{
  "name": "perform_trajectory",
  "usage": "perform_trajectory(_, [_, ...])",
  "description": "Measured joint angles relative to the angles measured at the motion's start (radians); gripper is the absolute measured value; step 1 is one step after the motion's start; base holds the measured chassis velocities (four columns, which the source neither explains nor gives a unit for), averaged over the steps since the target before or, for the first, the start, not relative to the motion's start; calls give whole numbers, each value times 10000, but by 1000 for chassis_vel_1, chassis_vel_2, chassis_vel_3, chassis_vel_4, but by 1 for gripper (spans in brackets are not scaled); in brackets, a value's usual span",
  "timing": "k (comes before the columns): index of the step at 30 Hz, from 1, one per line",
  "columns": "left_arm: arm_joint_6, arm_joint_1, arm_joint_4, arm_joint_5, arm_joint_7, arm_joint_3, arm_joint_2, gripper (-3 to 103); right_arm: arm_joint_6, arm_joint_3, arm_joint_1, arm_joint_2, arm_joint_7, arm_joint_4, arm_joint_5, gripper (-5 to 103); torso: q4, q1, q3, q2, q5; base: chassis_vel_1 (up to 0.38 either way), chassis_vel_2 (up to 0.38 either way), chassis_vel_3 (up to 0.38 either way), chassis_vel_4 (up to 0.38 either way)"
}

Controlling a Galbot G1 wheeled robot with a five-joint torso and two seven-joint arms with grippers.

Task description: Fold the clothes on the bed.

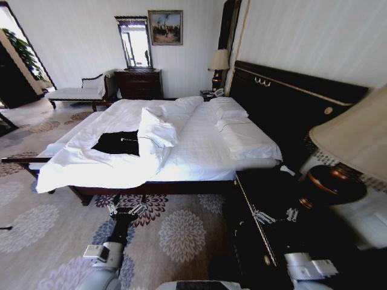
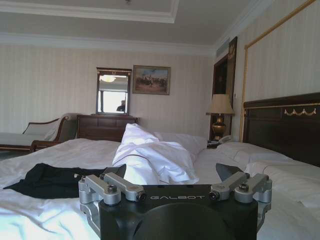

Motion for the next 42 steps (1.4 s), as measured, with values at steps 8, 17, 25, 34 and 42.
perform_trajectory(8, [-81, 47, 70, -18, 0, -21, -23, 100, 0, -29, 66, 143, 0, -25, 38, 100, 0, -3, 0, 0, 1, -156, 155, 161, -160])
perform_trajectory(17, [-101, 177, -53, -220, 228, 109, -68, 100, 4, 25, 102, 176, 2, -46, 110, 100, 1, -2, 0, 0, 3, -181, 168, 178, -177])
perform_trajectory(25, [-111, 199, -86, -250, 405, 132, -67, 100, -11, 81, 232, 154, 15, -74, 325, 100, -1, -3, -1, 1, 0, -128, 133, 126, -143])
perform_trajectory(34, [-12, 13, -74, -522, 508, -81, 3, 100, -67, 174, 316, 98, 35, -152, 543, 100, 0, -1, 0, 1, 1, -164, 156, 152, -153])
perform_trajectory(42, [-30, 28, -72, -571, 750, -37, 11, 100, -85, 159, 322, 138, 34, -159, 493, 100, 0, -1, 0, 1, 0, -156, 157, 157, -156])
